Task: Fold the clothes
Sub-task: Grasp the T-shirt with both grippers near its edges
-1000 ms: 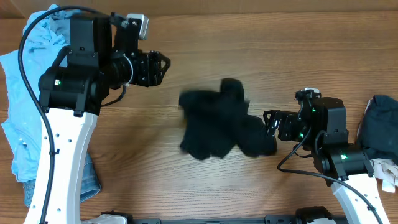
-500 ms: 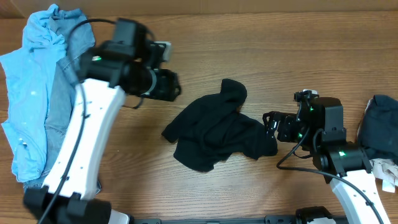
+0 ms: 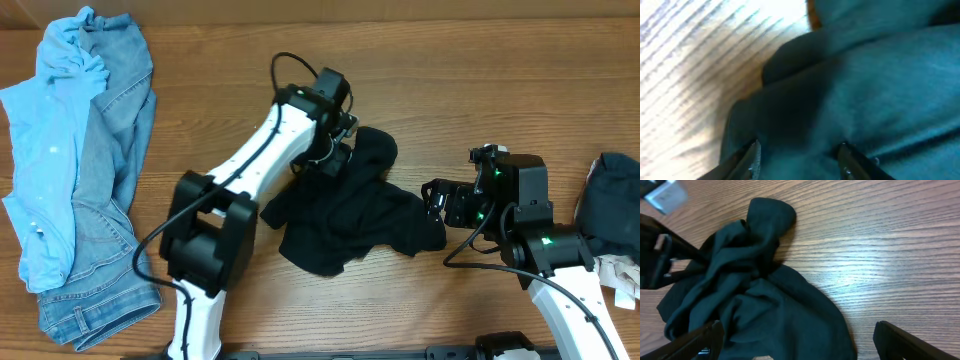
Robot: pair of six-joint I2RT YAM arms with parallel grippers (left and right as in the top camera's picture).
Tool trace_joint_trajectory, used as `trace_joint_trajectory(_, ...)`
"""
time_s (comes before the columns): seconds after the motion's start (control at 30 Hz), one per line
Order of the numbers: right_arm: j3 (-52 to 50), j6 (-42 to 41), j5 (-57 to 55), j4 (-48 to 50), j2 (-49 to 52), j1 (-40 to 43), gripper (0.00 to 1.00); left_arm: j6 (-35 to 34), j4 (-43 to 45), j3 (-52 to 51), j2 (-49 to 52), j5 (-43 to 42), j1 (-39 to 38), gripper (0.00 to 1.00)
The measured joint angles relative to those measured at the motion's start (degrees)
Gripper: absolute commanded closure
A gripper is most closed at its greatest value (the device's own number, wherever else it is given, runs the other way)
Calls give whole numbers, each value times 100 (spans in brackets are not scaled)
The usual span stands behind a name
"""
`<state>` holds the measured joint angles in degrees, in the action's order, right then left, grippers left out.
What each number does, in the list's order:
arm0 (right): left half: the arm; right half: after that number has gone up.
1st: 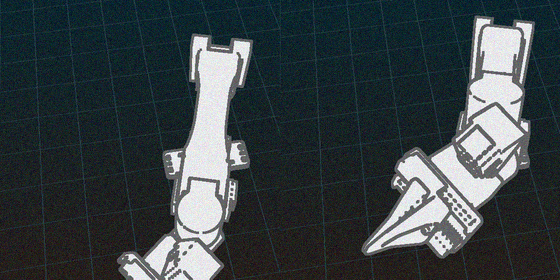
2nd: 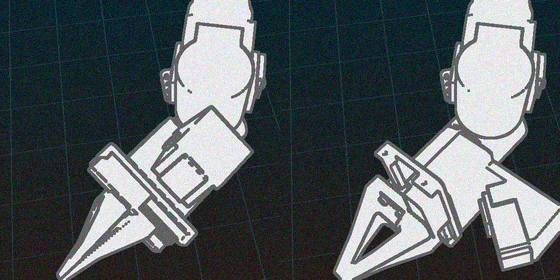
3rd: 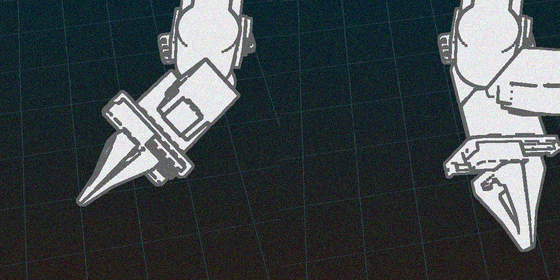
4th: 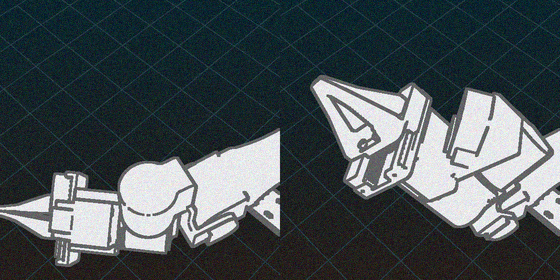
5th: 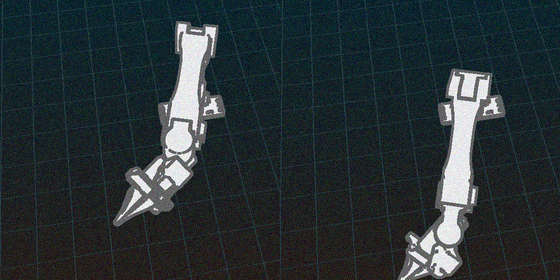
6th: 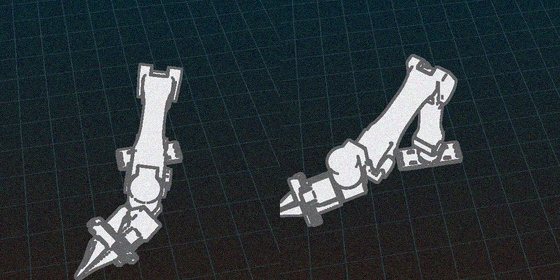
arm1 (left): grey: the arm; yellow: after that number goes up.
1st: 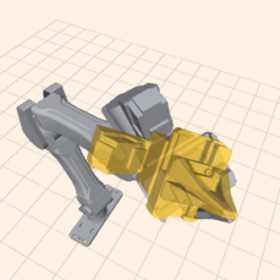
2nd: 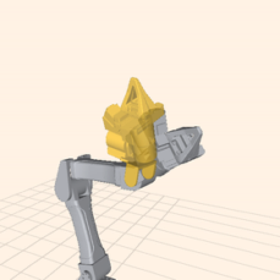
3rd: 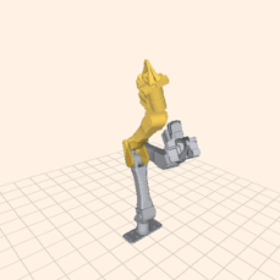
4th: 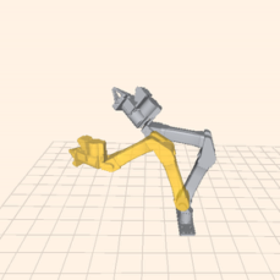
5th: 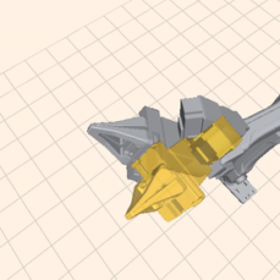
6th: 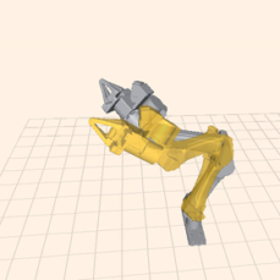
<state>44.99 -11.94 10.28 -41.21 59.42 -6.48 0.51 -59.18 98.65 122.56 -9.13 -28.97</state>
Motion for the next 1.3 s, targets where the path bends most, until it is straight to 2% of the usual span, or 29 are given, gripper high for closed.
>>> trace_joint_trajectory(0.1, 0, -2, -2, 0, 0, 2, 0, 63, 68, 0, 160, 492, -105, 57)
trace_joint_trajectory(0.13, 0, -2, 0, 0, 0, 2, 0, 79, 70, 0, 186, 638, -107, 64)
trace_joint_trajectory(0.17, 0, -2, -2, 0, 0, 0, 0, 87, 70, 0, 199, 758, -105, 76)
trace_joint_trajectory(0.2, 0, -2, -2, -2, 0, 2, 0, 125, 63, 0, 208, 896, -105, 94)
trace_joint_trajectory(0.23, 0, -2, 0, 0, 0, 0, 0, 131, 39, 0, 208, 1058, -105, 96)
trace_joint_trajectory(0.43, 0, -4, -2, 2, 0, 2, 0, 26, -205, 201, 188, 1513, -105, 96)
trace_joint_trajectory(0.53, 0, -2, -2, 0, 0, 2, 0, -24, -245, 236, -7, 1679, -105, 96)
trace_joint_trajectory(0.63, 0, -2, 0, 0, 0, 2, 0, -232, -389, 236, -470, 2194, -50, 96)
trace_joint_trajectory(0.7, 0, -4, 44, 0, 0, 0, 0, -457, -518, 240, -1408, 2524, 195, 96)
trace_joint_trajectory(0.87, 0, 170, 776, 7, 87, 0, 0, -590, -457, 308, -3204, 2435, 431, 96)
trace_joint_trajectory(0.97, 0, 361, 1235, 7, 323, -4, 0, -621, -463, 411, -3915, 2413, 422, 96)
trace_joint_trajectory(1.03, 0, 459, 1530, 4, 570, -57, 0, -638, -487, 415, -4044, 2413, 422, 96)
trace_joint_trajectory(1.13, 0, 540, 2052, 90, 1193, -424, 6, -660, -553, 413, -3928, 2389, 422, 96)
trace_joint_trajectory(1.3, 2, 446, 2566, 883, 1987, -1609, 7, -885, -514, 413, -3877, 2367, 422, 96)
